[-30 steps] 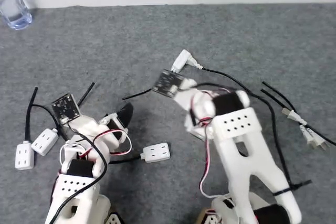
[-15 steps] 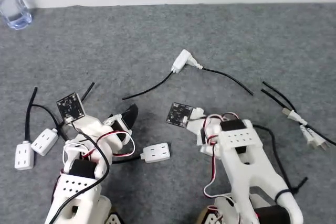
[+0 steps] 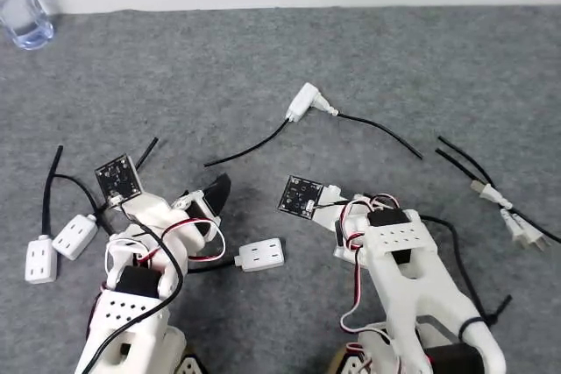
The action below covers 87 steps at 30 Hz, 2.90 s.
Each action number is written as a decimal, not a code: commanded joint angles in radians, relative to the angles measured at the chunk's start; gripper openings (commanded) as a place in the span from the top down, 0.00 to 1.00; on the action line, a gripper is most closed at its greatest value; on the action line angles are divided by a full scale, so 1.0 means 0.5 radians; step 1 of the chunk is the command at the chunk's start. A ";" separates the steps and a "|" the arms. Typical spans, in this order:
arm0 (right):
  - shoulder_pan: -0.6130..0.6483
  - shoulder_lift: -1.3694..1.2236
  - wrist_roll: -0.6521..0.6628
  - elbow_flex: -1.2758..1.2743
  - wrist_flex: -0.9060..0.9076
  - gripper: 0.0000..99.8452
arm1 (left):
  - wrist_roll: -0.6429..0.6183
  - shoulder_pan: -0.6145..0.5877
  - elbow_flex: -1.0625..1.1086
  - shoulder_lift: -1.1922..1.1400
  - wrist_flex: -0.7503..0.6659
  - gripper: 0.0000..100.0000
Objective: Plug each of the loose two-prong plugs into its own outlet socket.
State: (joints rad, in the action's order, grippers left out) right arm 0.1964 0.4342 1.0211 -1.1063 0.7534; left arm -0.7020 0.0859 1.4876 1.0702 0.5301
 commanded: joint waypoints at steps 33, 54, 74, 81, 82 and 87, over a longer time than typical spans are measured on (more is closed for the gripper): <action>-0.201 -0.385 0.206 1.040 0.554 0.76 | 0.000 0.015 -0.038 0.018 -0.043 0.74; -0.014 -0.741 0.110 1.022 0.554 0.76 | 0.270 0.018 0.311 0.015 -0.727 0.74; -0.011 -0.232 0.120 0.838 0.772 0.76 | 0.282 0.018 0.308 0.018 -0.718 0.74; 0.170 -0.281 0.141 0.675 0.726 0.76 | 0.282 0.015 0.308 0.018 -0.712 0.74; 0.195 -0.287 0.178 0.654 0.723 0.76 | 0.282 0.012 0.308 0.018 -0.712 0.74; 0.213 -0.342 0.239 0.629 0.664 0.76 | 0.282 0.006 0.308 0.018 -0.712 0.74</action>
State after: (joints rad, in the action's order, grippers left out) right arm 0.2946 0.2670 1.1254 -0.7948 1.1247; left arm -0.5715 0.0875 1.6471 1.0702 0.2002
